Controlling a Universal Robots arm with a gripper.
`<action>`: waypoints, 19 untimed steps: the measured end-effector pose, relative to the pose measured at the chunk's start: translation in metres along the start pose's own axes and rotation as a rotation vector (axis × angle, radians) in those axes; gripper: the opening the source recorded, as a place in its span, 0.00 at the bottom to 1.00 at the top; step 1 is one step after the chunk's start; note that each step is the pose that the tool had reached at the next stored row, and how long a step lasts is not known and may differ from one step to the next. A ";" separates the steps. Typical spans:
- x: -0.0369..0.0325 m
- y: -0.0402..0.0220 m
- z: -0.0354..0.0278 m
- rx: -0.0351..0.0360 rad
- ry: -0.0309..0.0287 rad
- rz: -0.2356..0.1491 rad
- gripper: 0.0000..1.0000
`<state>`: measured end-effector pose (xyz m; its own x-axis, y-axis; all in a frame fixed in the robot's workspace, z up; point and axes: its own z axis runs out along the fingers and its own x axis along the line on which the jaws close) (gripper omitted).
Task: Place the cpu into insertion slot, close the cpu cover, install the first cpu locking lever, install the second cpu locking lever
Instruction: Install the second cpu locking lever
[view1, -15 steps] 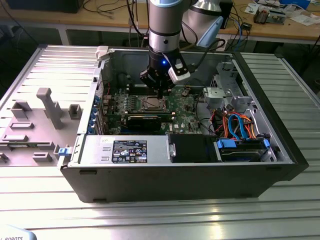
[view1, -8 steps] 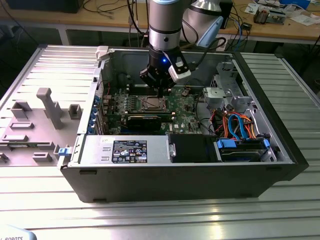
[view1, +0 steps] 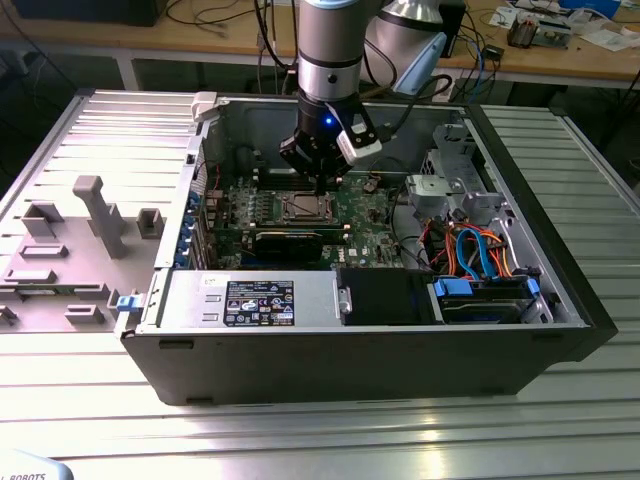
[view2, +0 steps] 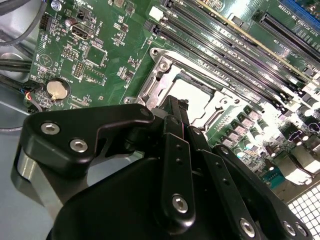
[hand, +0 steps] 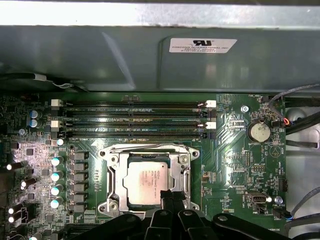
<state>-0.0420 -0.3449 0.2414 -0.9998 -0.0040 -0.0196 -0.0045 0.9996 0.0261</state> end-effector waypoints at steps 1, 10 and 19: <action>0.0000 0.0000 0.0000 0.0000 0.0000 0.000 0.11; 0.0000 -0.0030 0.0001 0.0000 0.0000 0.000 0.11; 0.0001 -0.0091 -0.0005 0.0003 0.0002 0.000 0.11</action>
<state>-0.0421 -0.3540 0.2416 -0.9998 -0.0040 -0.0194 -0.0045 0.9997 0.0258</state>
